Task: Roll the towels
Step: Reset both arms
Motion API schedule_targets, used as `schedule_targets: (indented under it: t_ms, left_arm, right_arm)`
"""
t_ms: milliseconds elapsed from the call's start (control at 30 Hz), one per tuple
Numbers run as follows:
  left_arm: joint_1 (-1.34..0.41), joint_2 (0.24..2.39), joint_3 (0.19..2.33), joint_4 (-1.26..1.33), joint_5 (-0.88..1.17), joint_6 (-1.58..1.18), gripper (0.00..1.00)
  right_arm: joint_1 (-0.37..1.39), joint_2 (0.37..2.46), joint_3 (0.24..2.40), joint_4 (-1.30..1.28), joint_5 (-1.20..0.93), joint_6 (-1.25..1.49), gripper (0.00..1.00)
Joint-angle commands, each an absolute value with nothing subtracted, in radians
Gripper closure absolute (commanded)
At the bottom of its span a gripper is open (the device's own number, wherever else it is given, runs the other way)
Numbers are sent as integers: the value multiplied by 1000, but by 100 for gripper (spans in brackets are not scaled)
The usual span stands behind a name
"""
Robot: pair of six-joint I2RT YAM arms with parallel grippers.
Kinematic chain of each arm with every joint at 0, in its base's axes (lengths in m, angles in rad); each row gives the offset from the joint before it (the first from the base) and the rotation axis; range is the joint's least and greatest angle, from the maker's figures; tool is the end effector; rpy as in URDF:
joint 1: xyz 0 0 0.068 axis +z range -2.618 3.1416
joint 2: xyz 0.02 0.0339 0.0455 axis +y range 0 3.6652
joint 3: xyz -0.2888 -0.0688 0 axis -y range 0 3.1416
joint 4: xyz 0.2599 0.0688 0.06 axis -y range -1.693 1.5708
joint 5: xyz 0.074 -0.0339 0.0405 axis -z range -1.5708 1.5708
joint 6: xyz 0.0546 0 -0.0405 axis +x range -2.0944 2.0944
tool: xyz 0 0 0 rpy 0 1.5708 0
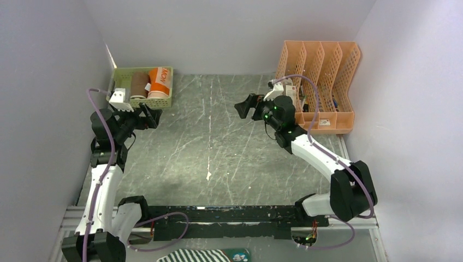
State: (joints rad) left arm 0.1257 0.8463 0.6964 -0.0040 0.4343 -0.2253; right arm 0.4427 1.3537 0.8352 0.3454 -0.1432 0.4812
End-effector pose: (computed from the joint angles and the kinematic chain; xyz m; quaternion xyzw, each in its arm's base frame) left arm 0.2178 0.0044 0.3313 0.0086 0.7546 -0.1950 0.6264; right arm 0.3033 0.1524 0.2968 -0.0313 0.7644 0.3350 0.5500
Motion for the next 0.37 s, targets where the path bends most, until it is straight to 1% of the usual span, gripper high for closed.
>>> schedule_targets:
  t_ms: [0, 167, 333]
  left_arm:
    - [117, 852, 710, -11, 493, -222, 0]
    - [117, 852, 716, -2, 512, -234, 0]
    - [117, 835, 725, 1, 526, -242, 0]
  right_arm:
    - [444, 1289, 819, 340, -87, 451, 0]
    - [444, 1270, 798, 315, -43, 426, 0]
    - [444, 1222, 737, 361, -111, 358, 0]
